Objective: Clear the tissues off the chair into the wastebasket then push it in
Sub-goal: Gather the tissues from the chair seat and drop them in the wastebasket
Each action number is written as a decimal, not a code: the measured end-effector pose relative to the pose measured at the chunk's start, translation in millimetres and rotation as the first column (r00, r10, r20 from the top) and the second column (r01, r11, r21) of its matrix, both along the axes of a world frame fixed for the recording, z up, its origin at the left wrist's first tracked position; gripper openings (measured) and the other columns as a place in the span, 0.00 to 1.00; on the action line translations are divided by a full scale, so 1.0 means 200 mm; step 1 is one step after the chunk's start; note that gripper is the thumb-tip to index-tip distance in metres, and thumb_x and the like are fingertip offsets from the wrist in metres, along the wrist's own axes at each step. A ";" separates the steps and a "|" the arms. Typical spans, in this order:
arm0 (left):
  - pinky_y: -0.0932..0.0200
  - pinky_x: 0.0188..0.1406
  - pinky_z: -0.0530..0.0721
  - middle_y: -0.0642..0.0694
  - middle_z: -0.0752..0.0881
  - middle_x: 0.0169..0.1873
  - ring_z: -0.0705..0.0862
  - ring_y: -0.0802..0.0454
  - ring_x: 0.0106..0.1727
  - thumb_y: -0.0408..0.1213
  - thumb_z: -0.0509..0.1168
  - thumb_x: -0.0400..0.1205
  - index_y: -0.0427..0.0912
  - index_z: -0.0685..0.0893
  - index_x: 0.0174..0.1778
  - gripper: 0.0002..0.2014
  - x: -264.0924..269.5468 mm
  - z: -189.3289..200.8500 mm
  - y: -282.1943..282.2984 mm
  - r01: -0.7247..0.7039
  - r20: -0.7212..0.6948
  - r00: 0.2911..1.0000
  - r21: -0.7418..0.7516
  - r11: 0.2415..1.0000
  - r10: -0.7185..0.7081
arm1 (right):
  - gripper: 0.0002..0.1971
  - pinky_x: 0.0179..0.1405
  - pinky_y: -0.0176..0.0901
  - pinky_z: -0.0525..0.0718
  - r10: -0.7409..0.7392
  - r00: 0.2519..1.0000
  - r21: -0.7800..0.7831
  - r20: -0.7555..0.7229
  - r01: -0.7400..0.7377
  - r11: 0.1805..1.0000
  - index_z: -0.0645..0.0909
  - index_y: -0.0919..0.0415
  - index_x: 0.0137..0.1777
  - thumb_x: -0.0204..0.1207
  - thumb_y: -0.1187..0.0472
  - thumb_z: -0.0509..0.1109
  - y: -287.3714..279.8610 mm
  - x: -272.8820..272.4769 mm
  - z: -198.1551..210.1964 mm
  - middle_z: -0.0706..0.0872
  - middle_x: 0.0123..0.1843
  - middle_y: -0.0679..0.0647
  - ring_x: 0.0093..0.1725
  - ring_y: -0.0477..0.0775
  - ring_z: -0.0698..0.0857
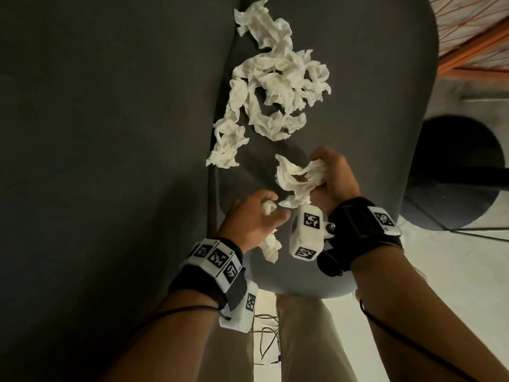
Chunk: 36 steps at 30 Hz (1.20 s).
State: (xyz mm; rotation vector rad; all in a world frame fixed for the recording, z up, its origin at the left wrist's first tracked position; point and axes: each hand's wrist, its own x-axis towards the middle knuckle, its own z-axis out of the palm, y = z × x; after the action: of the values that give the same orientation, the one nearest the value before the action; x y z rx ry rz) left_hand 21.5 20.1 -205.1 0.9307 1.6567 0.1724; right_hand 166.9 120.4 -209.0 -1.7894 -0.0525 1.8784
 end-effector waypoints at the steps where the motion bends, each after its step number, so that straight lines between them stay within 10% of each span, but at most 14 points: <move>1: 0.49 0.60 0.85 0.50 0.89 0.55 0.86 0.48 0.58 0.60 0.73 0.72 0.55 0.81 0.65 0.27 0.01 0.00 0.02 0.023 -0.006 1.000 -0.004 1.000 -0.023 | 0.05 0.30 0.45 0.74 0.002 1.000 -0.003 -0.022 -0.002 1.000 0.75 0.61 0.33 0.63 0.64 0.69 -0.01 0.00 0.01 0.72 0.29 0.57 0.30 0.55 0.74; 5: 0.53 0.63 0.82 0.50 0.89 0.58 0.85 0.48 0.61 0.52 0.70 0.78 0.52 0.81 0.67 0.22 0.08 0.03 0.10 0.122 0.047 0.991 0.021 0.992 -0.123 | 0.12 0.40 0.49 0.83 -0.192 0.957 0.035 -0.218 0.204 0.978 0.66 0.57 0.35 0.68 0.77 0.57 -0.06 0.01 0.05 0.76 0.29 0.57 0.31 0.54 0.79; 8: 0.63 0.44 0.76 0.44 0.90 0.45 0.87 0.46 0.50 0.44 0.70 0.81 0.45 0.86 0.47 0.07 0.12 0.05 0.14 0.117 0.035 0.992 0.109 0.987 -0.121 | 0.16 0.39 0.48 0.84 -0.235 0.938 0.127 -0.255 0.273 0.954 0.71 0.56 0.39 0.71 0.80 0.56 -0.09 0.03 0.06 0.74 0.31 0.55 0.29 0.51 0.81; 15: 0.62 0.36 0.83 0.54 0.89 0.35 0.85 0.56 0.37 0.44 0.73 0.78 0.48 0.89 0.45 0.05 0.14 0.12 0.20 0.082 0.025 0.996 0.226 0.971 -0.090 | 0.17 0.34 0.42 0.83 0.154 0.959 0.337 0.239 -0.230 0.913 0.84 0.59 0.44 0.73 0.78 0.59 -0.21 0.09 0.10 0.87 0.41 0.61 0.38 0.55 0.85; 23: 0.47 0.47 0.89 0.49 0.91 0.42 0.89 0.50 0.44 0.51 0.73 0.78 0.48 0.89 0.51 0.12 0.26 0.24 0.16 0.380 -0.124 0.923 0.159 0.911 -0.363 | 0.18 0.31 0.35 0.82 0.195 0.952 0.301 0.234 -0.261 0.917 0.80 0.69 0.49 0.76 0.52 0.75 -0.41 0.18 0.24 0.86 0.38 0.55 0.36 0.47 0.85; 29: 0.57 0.52 0.85 0.54 0.86 0.52 0.84 0.57 0.53 0.55 0.81 0.67 0.55 0.84 0.58 0.25 0.36 0.25 0.06 0.280 0.019 0.959 0.090 0.956 -0.283 | 0.10 0.48 0.62 0.90 -0.063 0.977 0.198 0.204 0.021 0.980 0.79 0.59 0.40 0.72 0.76 0.67 -0.60 0.41 0.18 0.84 0.37 0.61 0.39 0.58 0.85; 36: 0.56 0.34 0.83 0.50 0.86 0.33 0.85 0.51 0.35 0.23 0.69 0.76 0.53 0.83 0.36 0.16 0.52 0.20 -0.12 0.273 -0.090 0.961 0.130 0.953 -0.263 | 0.18 0.26 0.44 0.81 -0.384 0.910 0.180 0.154 0.356 0.917 0.75 0.59 0.36 0.74 0.83 0.56 -1.02 0.69 0.20 0.76 0.30 0.57 0.28 0.55 0.78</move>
State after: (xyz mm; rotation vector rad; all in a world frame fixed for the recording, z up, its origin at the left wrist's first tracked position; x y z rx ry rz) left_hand 125.1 -4.4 -164.7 1.2728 1.5795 0.0727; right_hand 304.9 -82.7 -168.9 -1.7264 0.0748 1.3998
